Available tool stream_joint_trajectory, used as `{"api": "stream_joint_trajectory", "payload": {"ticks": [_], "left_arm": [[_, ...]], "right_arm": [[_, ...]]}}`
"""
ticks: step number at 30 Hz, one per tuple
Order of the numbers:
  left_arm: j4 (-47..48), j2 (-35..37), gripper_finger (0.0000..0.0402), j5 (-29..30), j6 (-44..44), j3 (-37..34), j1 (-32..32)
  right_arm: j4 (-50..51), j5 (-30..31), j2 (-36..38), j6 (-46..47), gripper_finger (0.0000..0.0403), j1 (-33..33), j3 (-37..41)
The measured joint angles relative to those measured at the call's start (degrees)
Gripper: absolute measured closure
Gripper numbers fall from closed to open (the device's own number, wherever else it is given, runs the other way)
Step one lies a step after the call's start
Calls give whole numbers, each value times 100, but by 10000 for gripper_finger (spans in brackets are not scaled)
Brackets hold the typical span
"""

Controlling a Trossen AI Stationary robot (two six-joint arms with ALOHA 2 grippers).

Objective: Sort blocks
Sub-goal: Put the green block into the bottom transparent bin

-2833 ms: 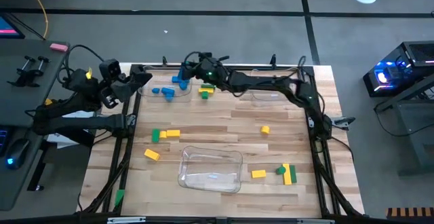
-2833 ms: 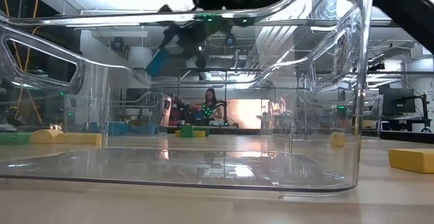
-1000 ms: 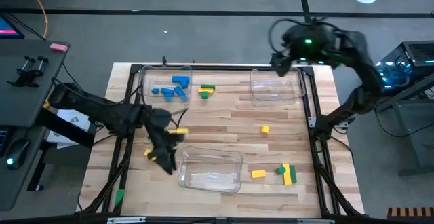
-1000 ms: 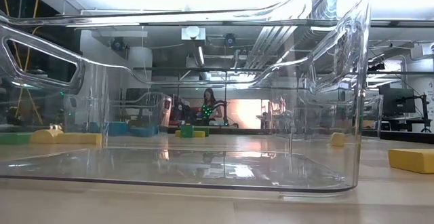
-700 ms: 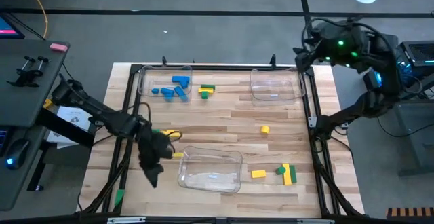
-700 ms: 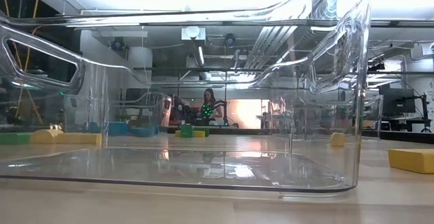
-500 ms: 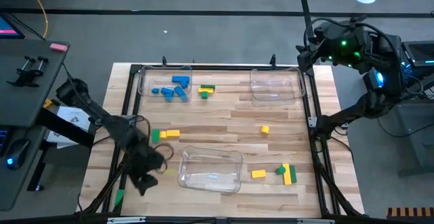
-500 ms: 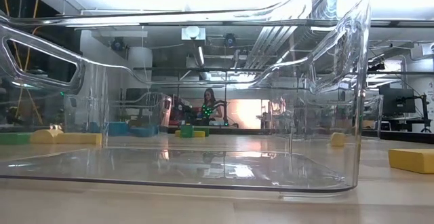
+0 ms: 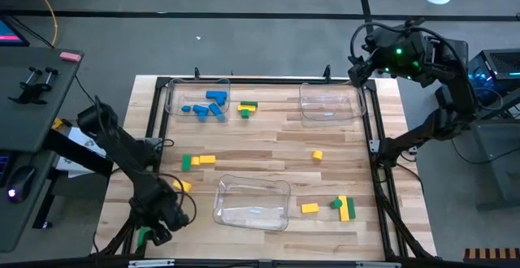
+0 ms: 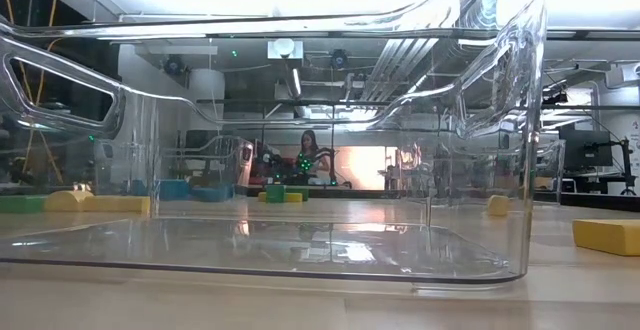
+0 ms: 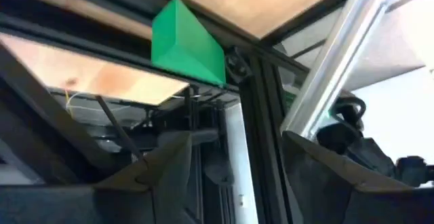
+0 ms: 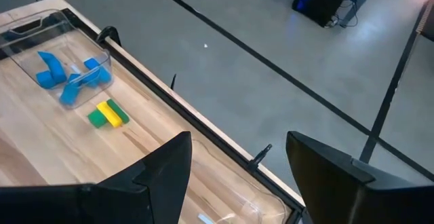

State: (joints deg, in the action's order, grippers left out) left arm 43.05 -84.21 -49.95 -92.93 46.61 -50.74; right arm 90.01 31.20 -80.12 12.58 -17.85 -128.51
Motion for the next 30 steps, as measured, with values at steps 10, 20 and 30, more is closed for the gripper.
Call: {"api": "stream_joint_trajectory", "payload": {"ticks": [10,20,30], "left_arm": [[22,-250,291,-517,1422,-15,824],[-48,-562,400,-1124,2094,228,1014],[2239,-1662,401,-758,4533,1414,1054]], "right_arm": [[0,-11,-19,-22,164,0,0],[0,-11,-4,-279,164,0,0],[0,-11,-4,-353,164,0,0]]}}
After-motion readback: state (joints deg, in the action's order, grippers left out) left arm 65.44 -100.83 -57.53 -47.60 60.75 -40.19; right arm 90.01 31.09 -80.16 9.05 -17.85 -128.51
